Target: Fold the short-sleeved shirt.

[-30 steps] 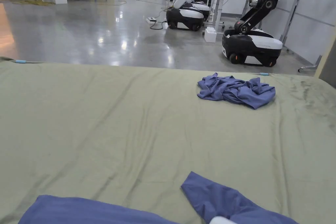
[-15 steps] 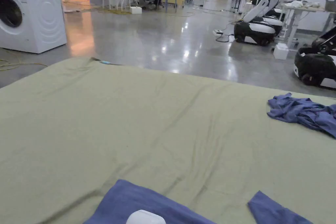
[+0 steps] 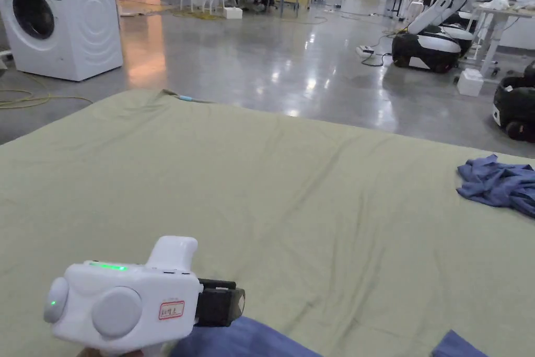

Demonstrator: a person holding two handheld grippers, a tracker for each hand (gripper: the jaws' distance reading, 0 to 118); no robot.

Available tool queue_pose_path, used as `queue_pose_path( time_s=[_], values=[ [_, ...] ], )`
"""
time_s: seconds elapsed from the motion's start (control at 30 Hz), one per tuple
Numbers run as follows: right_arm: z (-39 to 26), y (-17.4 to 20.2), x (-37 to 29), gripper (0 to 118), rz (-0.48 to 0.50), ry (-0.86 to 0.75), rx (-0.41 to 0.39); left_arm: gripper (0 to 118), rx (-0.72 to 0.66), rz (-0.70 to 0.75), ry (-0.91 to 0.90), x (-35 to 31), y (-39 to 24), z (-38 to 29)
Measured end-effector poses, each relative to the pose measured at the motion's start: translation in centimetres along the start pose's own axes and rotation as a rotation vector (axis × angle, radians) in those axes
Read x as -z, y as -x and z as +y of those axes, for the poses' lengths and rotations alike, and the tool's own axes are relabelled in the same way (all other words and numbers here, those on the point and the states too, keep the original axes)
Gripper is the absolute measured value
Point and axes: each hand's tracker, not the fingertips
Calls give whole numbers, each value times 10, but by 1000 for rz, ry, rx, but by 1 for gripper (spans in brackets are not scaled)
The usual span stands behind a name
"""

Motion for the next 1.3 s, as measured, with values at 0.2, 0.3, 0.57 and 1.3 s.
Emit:
queue_pose_path(
  time_s=[0.2,0.3,0.57,1.3],
  values=[
    [-1,-3,5,2,5,25,8,75,123,64,98,37,-15,-12],
    [0,-3,5,2,28,33,6,4,10,107,36,12,-13,-5],
    [33,-64,66,2,75,161,26,4,-58,42,51,13,-1,-26],
    [47,-65,217,5,61,640,-263,4,-8,74,42,-2,-20,-21]
  ],
)
